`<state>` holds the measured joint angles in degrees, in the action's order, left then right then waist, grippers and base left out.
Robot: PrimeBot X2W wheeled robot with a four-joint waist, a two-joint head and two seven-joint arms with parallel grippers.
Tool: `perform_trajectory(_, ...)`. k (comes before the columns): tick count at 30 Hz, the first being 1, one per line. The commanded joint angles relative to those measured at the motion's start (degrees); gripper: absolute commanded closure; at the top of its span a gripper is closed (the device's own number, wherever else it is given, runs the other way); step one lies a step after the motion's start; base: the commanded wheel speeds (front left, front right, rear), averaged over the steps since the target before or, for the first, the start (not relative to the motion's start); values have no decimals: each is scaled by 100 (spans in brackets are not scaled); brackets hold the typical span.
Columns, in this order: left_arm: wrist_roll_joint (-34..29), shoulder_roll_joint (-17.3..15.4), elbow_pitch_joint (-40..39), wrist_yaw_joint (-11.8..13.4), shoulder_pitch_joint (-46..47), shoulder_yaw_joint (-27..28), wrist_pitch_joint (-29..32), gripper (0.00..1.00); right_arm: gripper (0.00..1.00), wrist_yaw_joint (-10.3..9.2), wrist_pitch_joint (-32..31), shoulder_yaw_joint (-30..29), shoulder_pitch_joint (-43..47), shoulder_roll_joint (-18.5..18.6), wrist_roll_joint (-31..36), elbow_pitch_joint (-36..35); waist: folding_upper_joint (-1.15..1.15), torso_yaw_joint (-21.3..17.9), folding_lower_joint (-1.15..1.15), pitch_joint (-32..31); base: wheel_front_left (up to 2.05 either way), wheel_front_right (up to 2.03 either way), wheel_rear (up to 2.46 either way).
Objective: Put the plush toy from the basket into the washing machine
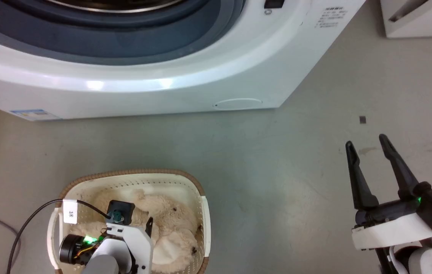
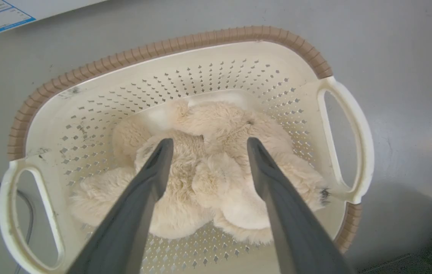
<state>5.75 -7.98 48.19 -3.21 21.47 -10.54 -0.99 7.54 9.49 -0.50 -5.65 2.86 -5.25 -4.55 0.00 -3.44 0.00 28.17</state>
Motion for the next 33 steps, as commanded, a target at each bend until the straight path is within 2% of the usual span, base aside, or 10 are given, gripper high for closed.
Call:
perform_trajectory(1,59,-56,210,-45,173,-51,67,0,0,-4,75,-16,-155,1,-62,-61,0,-25,0,190,0,0,0)
perform_trajectory(13,-12,-124,871,-167,674,-499,205,0,0,-4,207,-128,-279,1,-104,-218,0,-46,0,942,0,0,0)
perform_trajectory(17,-10,-133,1107,-128,926,-618,233,0,0,-4,255,-156,-329,1,-113,-279,0,-70,0,1232,0,0,0)
perform_trajectory(21,-27,-183,1346,44,1198,-736,332,0,0,-4,303,-177,-377,1,-126,-344,0,-102,0,1526,0,0,0)
perform_trajectory(33,-72,-466,2059,-65,1814,-1200,791,0,0,-5,446,-205,-616,1,-228,-500,0,-287,0,2353,0,0,0)
